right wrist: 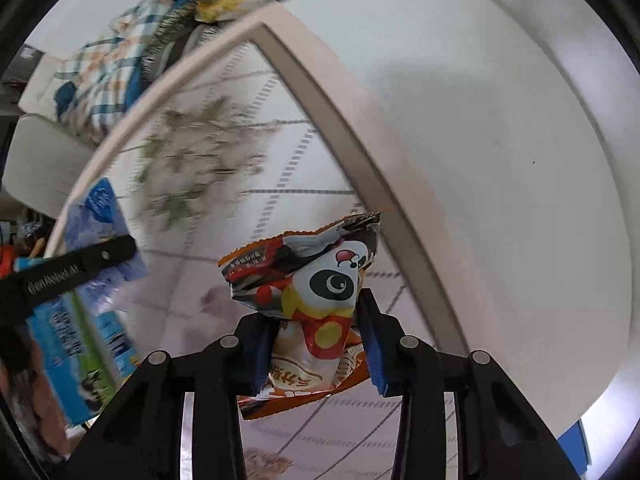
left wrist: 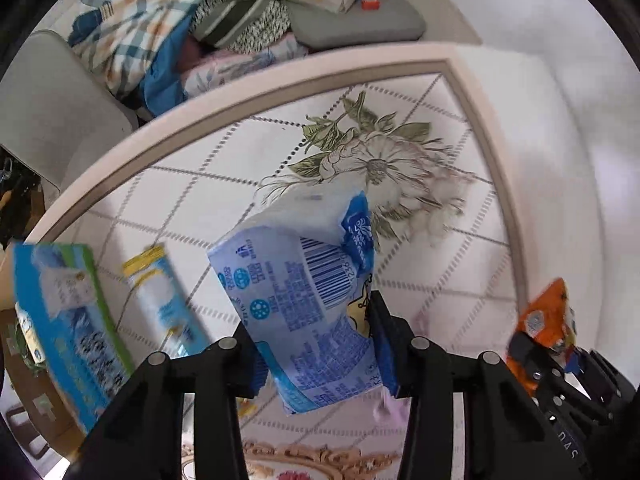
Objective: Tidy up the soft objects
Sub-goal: 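Carry both packs over the box and open both tools to drop them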
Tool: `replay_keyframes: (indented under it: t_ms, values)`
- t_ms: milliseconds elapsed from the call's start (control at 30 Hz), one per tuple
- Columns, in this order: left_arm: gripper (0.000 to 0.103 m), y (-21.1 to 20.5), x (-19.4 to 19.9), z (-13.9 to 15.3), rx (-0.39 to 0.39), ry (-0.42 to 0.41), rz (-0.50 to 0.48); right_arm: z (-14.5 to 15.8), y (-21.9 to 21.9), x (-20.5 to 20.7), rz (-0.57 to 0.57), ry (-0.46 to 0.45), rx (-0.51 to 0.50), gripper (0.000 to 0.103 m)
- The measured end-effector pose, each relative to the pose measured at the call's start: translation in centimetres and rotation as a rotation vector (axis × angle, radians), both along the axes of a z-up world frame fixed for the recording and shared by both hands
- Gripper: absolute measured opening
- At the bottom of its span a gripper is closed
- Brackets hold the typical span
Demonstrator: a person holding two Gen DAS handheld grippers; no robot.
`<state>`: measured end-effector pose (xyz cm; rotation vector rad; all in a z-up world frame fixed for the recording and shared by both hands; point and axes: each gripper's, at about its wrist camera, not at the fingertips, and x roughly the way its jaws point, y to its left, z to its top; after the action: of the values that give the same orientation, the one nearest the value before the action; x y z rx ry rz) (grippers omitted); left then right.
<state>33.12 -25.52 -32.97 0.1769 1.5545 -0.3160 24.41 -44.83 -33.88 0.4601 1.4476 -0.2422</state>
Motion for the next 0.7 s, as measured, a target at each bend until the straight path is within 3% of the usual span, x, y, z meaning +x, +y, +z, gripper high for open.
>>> replay_keyframes:
  t_ms: [167,300,467,700]
  values:
    - [0.040,4.3,-1.7,6.6,-0.084,-0.065,0.011,5.1,4.9,-0.7,0.075,-0.075,0.051,0.040]
    - [0.040,11.4,-4.5,10.1,-0.098,-0.098,0.045,9.0,11.8,-1.8,0.171,-0.122,0.085,0.040]
    - [0.040,21.3,-6.6,12.7,-0.078,-0.126,0.119,12.2,21.1,-2.8,0.300,-0.146,0.140,0.040]
    - [0.040,33.5,-7.2,13.0,0.015,-0.129,0.198,12.0,34.9,-1.9,0.465,-0.132,0.195,0.040]
